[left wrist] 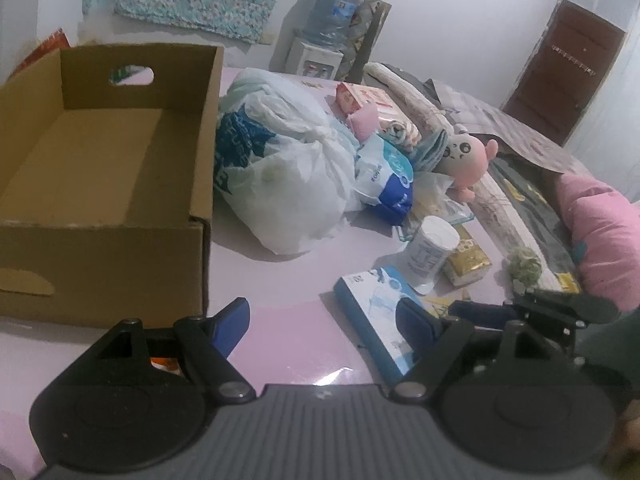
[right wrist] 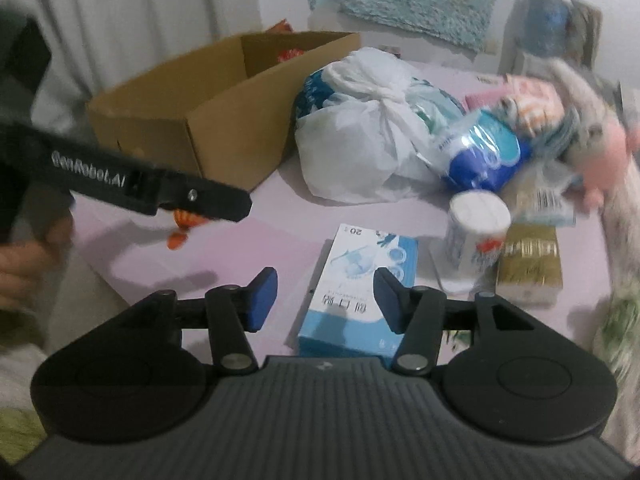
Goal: Organize soft objects
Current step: 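Lower the blue bandage box onto the table and open the right tool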
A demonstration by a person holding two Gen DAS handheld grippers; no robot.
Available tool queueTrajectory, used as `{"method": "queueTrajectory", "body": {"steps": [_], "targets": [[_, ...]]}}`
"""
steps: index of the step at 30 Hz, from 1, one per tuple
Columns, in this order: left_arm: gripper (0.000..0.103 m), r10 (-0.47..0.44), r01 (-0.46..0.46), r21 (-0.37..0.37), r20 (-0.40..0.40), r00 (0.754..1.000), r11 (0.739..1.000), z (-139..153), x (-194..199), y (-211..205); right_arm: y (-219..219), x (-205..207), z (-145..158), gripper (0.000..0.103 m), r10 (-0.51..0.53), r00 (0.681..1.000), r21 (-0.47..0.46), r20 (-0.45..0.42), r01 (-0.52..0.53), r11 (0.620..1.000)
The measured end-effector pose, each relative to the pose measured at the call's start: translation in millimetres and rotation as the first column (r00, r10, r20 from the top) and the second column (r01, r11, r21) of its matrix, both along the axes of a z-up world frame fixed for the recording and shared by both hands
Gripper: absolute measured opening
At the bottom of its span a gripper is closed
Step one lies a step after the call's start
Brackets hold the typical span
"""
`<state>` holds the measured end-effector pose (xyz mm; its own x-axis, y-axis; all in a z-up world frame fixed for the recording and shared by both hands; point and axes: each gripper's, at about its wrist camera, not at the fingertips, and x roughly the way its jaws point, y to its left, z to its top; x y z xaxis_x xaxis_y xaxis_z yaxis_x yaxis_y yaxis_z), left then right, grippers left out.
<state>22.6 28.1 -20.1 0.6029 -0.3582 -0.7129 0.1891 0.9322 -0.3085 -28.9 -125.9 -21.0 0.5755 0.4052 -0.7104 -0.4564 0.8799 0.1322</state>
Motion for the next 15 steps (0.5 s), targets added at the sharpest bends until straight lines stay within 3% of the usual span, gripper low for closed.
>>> {"method": "queueTrajectory", "body": {"steps": [4, 8, 12, 15], "targets": [[0.084, -0.050, 0.049, -0.013, -0.037, 0.998, 0.999, -7.7, 4.2, -8.7, -41.3, -3.8, 0.2, 0.053, -0.127, 0.991, 0.149, -0.050, 0.133, 0.980], [0.085, -0.130, 0.129, -0.015, -0.079, 0.988, 0.992, -18.8, 13.3, -31.2, -80.7, 8.9, -12.8, 0.052, -0.258, 0.954, 0.268, -0.153, 0.291, 0.918], [0.086, -0.211, 0.211, -0.010, -0.115, 0.971, 0.977, -29.5, 21.3, -53.8, -101.7, 21.5, -32.4, 0.039, -0.294, 0.920, 0.366, -0.258, 0.375, 0.852], [0.089, -0.223, 0.228, 0.014, -0.143, 0.964, 0.974, -36.0, 28.7, -67.3, -105.0, 34.3, -48.2, 0.037, -0.296, 0.901, 0.399, -0.318, 0.410, 0.820]]}}
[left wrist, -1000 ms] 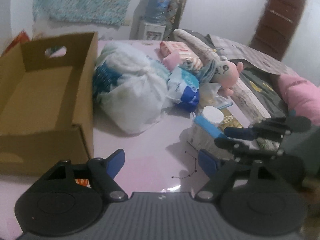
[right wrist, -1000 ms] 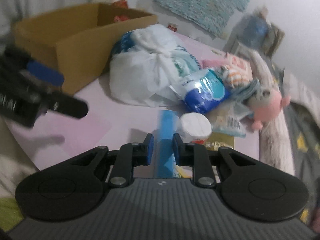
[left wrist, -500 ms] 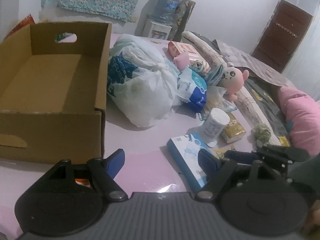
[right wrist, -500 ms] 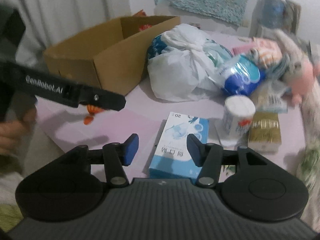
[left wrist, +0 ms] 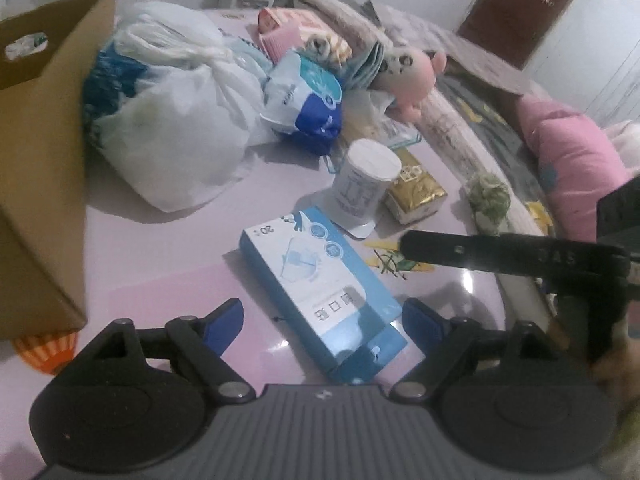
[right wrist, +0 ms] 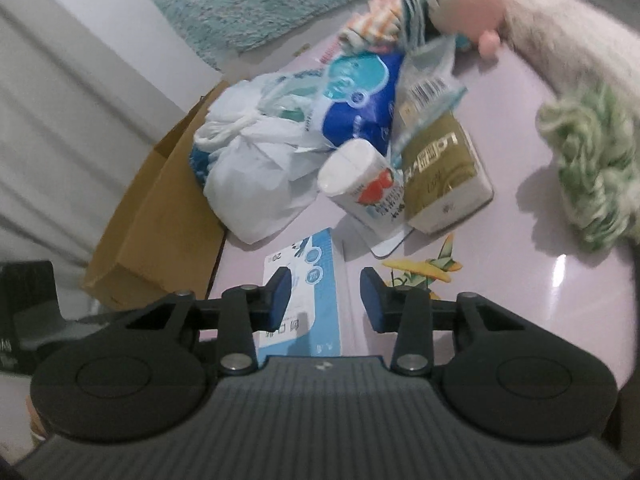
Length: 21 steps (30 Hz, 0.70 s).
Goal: Organize soft objects
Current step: 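Lower the blue bandage box onto the table and open the right tool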
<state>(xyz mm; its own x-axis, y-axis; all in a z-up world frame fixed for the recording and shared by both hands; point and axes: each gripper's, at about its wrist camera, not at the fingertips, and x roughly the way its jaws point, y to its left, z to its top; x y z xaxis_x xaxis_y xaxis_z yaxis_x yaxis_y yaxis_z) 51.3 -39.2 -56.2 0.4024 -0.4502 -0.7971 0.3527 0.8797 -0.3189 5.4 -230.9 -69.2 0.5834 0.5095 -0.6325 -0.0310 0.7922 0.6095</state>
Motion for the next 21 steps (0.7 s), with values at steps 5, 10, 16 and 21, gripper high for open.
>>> {"method": "queueTrajectory", "body": {"steps": [5, 10, 16, 21], "targets": [[0.095, -0.027, 0.027, 0.046, -0.009, 1.000, 0.999, -4.2, 5.7, -14.1, 6.7, 19.1, -22.0, 0.037, 0.013, 0.997, 0.097, -0.082, -0.005, 0.995], [0.096, -0.031, 0.034, 0.089, -0.037, 0.999, 0.995, -8.4, 8.1, -16.2, 18.1, 26.6, -41.5, 0.039, 0.090, 0.985, 0.248, -0.144, -0.053, 0.967], [0.097, -0.009, 0.015, 0.117, -0.052, 0.999, 0.993, -14.1, 18.0, -17.8, 9.8, 23.8, -45.0, 0.039, 0.074, 0.985, 0.311, -0.153, -0.023, 0.950], [0.097, -0.013, 0.016, 0.190, -0.017, 1.000, 0.982, -17.8, 25.6, -30.6, -6.7, 15.0, -21.4, 0.042, 0.021, 0.997, 0.256, -0.077, -0.001, 0.967]]}}
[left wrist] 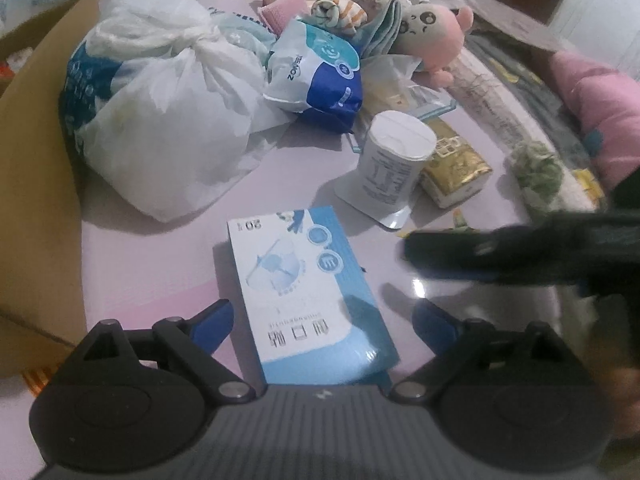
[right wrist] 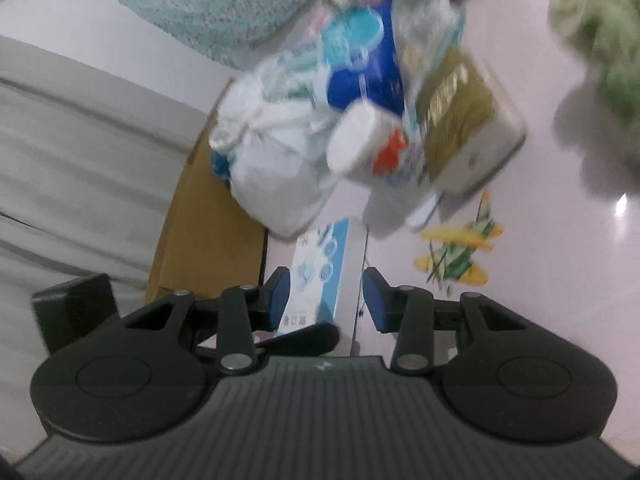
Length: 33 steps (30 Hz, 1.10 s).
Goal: Organize soft objects
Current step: 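Lower the blue bandage box onto the table and open the right tool, then grasp the clear barcode bag with the right tool while the left tool approaches the bandage box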
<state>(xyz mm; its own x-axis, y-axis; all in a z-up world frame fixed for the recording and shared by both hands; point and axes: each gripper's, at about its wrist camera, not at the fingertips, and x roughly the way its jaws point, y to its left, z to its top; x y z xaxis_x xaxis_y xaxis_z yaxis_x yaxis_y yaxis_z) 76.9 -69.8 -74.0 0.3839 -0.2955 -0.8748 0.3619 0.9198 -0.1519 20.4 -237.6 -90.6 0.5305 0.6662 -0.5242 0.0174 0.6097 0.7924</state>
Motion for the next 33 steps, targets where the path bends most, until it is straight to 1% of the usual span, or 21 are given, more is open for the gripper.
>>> {"method": "queueTrajectory", "body": {"steps": [2, 5, 8, 9, 10, 11, 13, 16, 20, 23, 24, 25, 26, 27, 28, 29, 30, 33], "targets": [[0.097, -0.016, 0.015, 0.040, 0.026, 1.000, 0.999, -1.6, 1.4, -7.8, -5.5, -3.5, 17.0, 0.044, -0.016, 0.999, -0.050, 0.052, 0.019, 0.999], [0.097, -0.044, 0.038, 0.098, 0.057, 0.997, 0.994, -6.3, 3.0, -19.2, -11.7, -3.1, 43.4, 0.051, -0.029, 0.991, -0.156, 0.129, 0.049, 0.987], [0.096, -0.059, 0.048, 0.143, 0.070, 0.996, 0.989, -11.8, 3.6, -24.6, -17.9, 7.3, 68.7, 0.059, -0.038, 0.980, -0.281, 0.197, 0.093, 0.955], [0.095, -0.060, 0.048, 0.154, 0.072, 0.996, 0.987, -13.5, 4.1, -24.7, -18.7, 12.9, 75.6, 0.064, -0.037, 0.976, -0.322, 0.214, 0.106, 0.941], [0.092, -0.059, 0.046, 0.161, 0.071, 0.996, 0.986, -14.4, 4.1, -24.2, -17.6, 21.8, 83.0, 0.073, -0.029, 0.973, -0.371, 0.230, 0.115, 0.921], [0.092, -0.055, 0.043, 0.163, 0.068, 0.996, 0.986, -15.8, 4.8, -22.6, -22.9, 26.1, 88.0, 0.077, -0.024, 0.971, -0.409, 0.237, 0.122, 0.904], [0.091, -0.040, 0.032, 0.134, 0.054, 0.998, 0.991, -16.7, 6.8, -16.8, -24.8, 43.5, 94.9, 0.081, 0.007, 0.970, -0.493, 0.244, 0.118, 0.862], [0.087, -0.018, 0.012, 0.114, 0.054, 0.998, 0.993, -15.9, 8.7, -9.7, -22.6, 74.6, 91.2, 0.087, 0.051, 0.973, -0.571, 0.224, 0.089, 0.816], [0.084, -0.005, 0.000, 0.096, 0.054, 0.999, 0.995, -14.6, 10.4, -4.2, -20.0, 119.9, 67.9, 0.087, 0.069, 0.989, -0.616, 0.131, 0.027, 0.787], [0.083, -0.002, -0.003, 0.084, 0.059, 0.998, 0.996, -13.6, 8.8, -1.7, -21.7, 148.6, 45.8, 0.085, 0.057, 0.996, -0.596, 0.064, -0.008, 0.803], [0.083, -0.002, -0.003, 0.078, 0.060, 0.998, 0.997, -13.2, 8.5, -0.4, -24.4, 155.5, 40.2, 0.081, 0.054, 0.997, -0.582, 0.048, -0.016, 0.813], [0.082, 0.000, -0.004, 0.072, 0.061, 0.998, 0.997, -12.8, 7.4, 1.3, -25.8, 158.4, 35.2, 0.072, 0.048, 0.998, -0.570, 0.037, -0.018, 0.822], [0.082, 0.002, -0.006, 0.067, 0.061, 0.998, 0.998, -12.1, 6.7, 2.7, -26.7, 161.8, 29.7, 0.066, 0.039, 0.999, -0.554, 0.021, -0.021, 0.832], [0.081, 0.003, -0.007, 0.062, 0.062, 0.998, 0.998, -11.8, 6.1, 4.0, -29.3, 163.0, 25.8, 0.052, 0.032, 0.999, -0.536, 0.007, -0.023, 0.844], [0.080, 0.004, -0.008, 0.057, 0.064, 0.998, 0.998, -11.3, 6.1, 5.6, -31.6, 163.9, 22.5, 0.047, 0.023, 1.000, -0.517, -0.001, -0.020, 0.855], [0.080, 0.007, -0.010, 0.051, 0.065, 0.998, 0.999, -10.4, 5.9, 7.3, -32.6, 163.0, 21.4, 0.045, 0.015, 1.000, -0.515, 0.004, -0.011, 0.857], [0.080, 0.010, -0.013, 0.045, 0.067, 0.998, 0.999, -9.4, 5.6, 9.0, -32.8, 161.0, 21.5, 0.040, 0.012, 1.000, -0.514, 0.013, -0.003, 0.858], [0.079, 0.017, -0.019, 0.028, 0.076, 0.997, 0.999, -5.6, 4.6, 13.2, -34.8, 151.5, 26.5, 0.037, -0.007, 0.999, -0.518, 0.039, 0.026, 0.855]]}}
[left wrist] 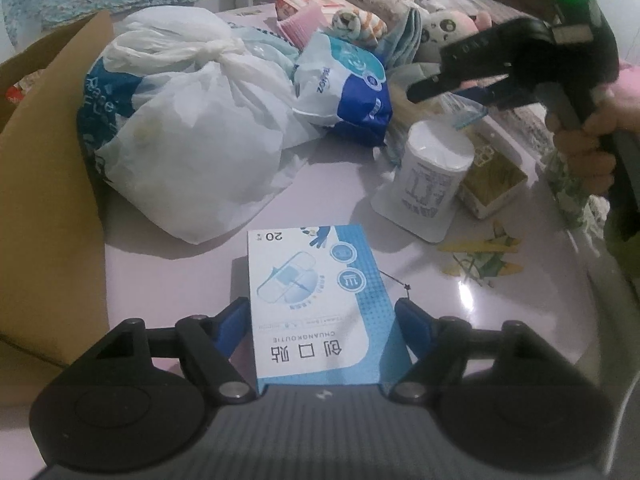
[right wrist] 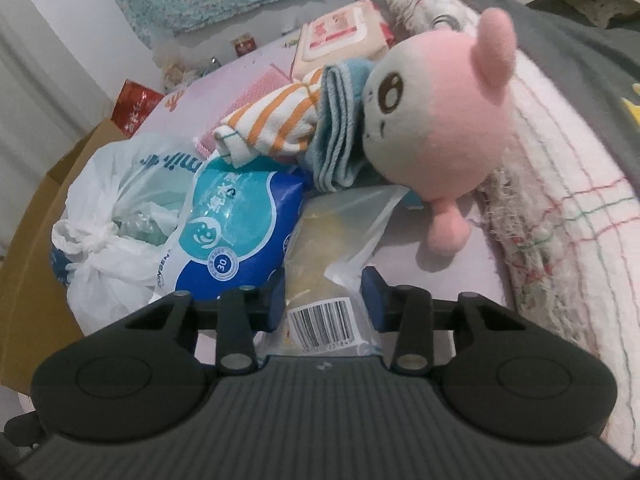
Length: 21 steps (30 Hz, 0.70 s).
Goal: Organize soft objects
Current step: 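Grasp the clear barcode bag with the right tool while the left tool approaches the bandage box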
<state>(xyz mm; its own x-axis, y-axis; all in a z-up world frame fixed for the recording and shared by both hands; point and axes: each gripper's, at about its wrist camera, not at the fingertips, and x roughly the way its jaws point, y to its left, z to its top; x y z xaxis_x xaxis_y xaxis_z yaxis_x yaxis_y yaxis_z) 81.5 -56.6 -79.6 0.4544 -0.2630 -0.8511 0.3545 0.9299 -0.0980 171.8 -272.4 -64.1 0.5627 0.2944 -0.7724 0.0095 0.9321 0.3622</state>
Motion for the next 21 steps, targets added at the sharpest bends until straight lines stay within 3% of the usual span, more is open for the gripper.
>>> {"method": "queueTrajectory", "body": {"steps": [9, 21], "targets": [[0.079, 0.024, -0.021, -0.061, 0.041, 0.999, 0.998, 20.7, -9.1, 13.5, -14.7, -28.2, 26.5, 0.033, -0.076, 0.993, 0.019, 0.085, 0.075, 0.997], [0.079, 0.030, -0.007, -0.188, 0.116, 0.993, 0.982, 51.4, -21.8, 29.8, -45.7, -105.4, 63.9, 0.032, -0.225, 0.948, 0.197, 0.223, 0.182, 0.963]]}}
